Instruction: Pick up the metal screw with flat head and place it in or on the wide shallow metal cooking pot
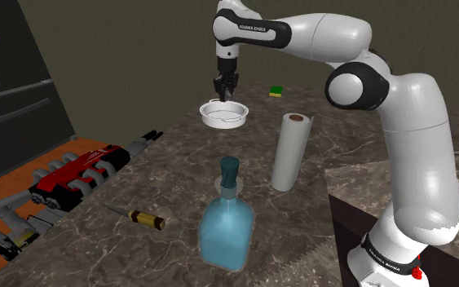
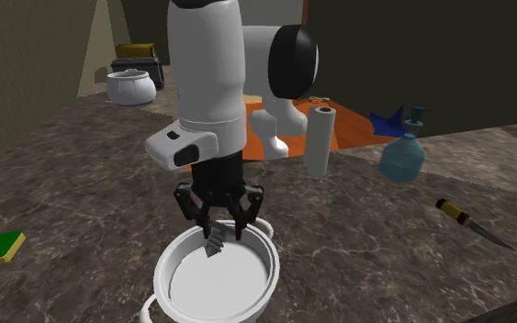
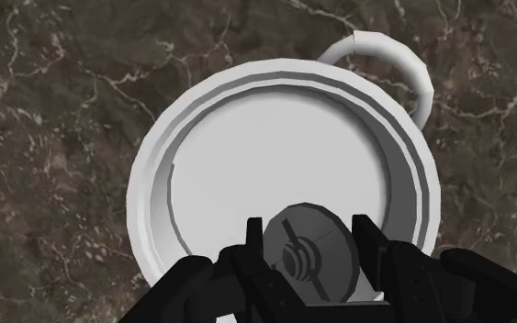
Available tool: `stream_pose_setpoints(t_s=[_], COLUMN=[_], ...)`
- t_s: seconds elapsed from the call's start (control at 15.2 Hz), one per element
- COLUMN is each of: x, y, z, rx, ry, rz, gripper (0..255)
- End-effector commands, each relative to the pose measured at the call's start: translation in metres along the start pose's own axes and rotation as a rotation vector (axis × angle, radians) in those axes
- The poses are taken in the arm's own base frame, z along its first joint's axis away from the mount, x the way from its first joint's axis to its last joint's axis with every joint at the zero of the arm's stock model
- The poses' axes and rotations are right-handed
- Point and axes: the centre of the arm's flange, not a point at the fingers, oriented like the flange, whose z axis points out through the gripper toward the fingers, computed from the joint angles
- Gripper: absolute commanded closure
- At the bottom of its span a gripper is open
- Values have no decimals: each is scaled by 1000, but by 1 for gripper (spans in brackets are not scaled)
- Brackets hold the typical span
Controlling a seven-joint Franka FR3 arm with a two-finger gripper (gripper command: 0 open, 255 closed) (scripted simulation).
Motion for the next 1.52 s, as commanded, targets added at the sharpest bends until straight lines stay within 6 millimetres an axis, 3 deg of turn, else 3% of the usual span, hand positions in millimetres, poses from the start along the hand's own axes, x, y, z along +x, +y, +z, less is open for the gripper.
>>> stream_pose_setpoints(t_s=[0.0,0.4,0.86,0.92,1.25,1.45], x=[0,0,0,0,0,-1], y=[-1,-1,-1,-1,-1,-1], z=[11,42,42,42,42,2], rx=[0,0,0,0,0,0], ry=[1,1,1,1,1,1], rz=[0,0,0,0,0,0], gripper=[255,255,255,0,0,0])
